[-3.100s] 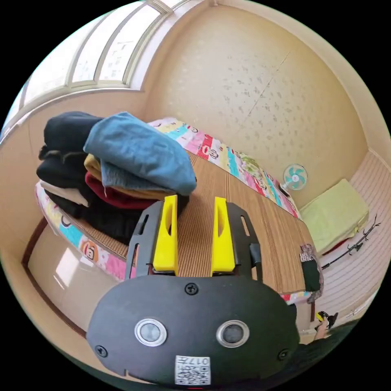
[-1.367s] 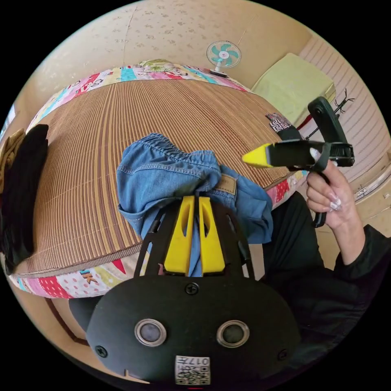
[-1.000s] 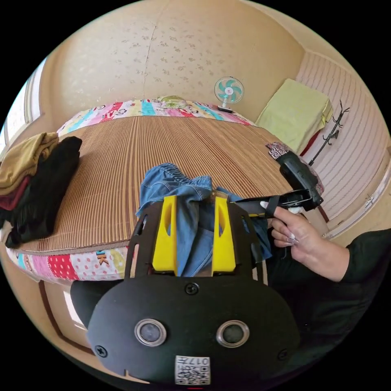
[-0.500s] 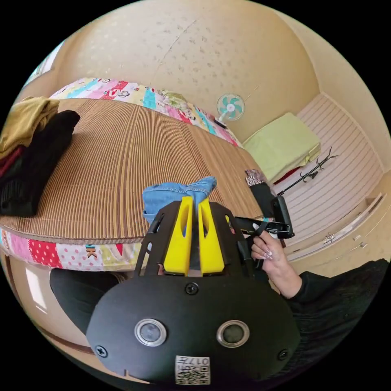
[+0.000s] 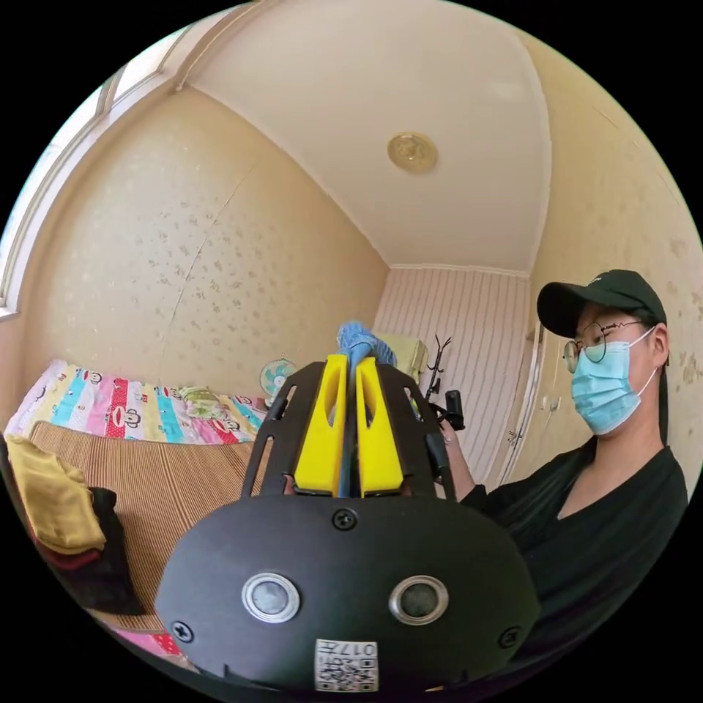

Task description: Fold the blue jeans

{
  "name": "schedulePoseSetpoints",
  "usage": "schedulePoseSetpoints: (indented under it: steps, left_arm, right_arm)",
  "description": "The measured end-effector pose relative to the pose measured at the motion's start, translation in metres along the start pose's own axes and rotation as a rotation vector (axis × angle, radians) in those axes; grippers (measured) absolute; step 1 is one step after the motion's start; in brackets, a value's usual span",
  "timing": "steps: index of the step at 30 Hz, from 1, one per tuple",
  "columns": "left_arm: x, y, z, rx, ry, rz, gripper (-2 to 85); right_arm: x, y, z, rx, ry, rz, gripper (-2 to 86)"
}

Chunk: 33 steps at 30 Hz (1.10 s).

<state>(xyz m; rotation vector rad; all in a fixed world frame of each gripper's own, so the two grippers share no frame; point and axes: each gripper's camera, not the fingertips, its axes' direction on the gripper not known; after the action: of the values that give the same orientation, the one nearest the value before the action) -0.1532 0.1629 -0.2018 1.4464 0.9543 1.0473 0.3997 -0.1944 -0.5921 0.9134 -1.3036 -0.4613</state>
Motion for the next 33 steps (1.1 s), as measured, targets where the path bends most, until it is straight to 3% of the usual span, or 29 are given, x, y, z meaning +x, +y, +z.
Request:
schedulePoseSetpoints:
  steps: [5,12,15,19,26,33]
  left_arm:
    - [0.072,-0.08,0.003,0.11,-0.136,0.189,-0.6]
    - [0.105,-0.206,0.011,0.257,-0.039,0.28,-0.6]
    - [0.125,-0.254,0.022,0.234,-0.096,0.373,-0.6]
    - [0.141,-0.29,0.038,0.199,-0.175,0.425,-0.6]
    - [0.16,-0.277,0.045,0.245,-0.179,0.432,-0.6]
    - [0.088,-0.263,0.104,0.148,-0.207,0.396,-0.6]
  right_arm:
    - [-0.135,-0.083,-0.041,0.141,0.267,-0.293,0.9]
    - [-0.278,-0.181,-0.075,0.421,0.452,-0.528,1.0]
    - [-0.318,-0.222,-0.069,0.433,0.608,-0.643,0.9]
    - [-0.325,-0.289,-0.064,0.36,0.627,-0.568,1.0]
    - [-0.347,-0.287,-0.072,0.413,0.586,-0.577,1.3]
    - [-0.285,-0.309,-0.017,0.265,0.661,-0.506,1.3]
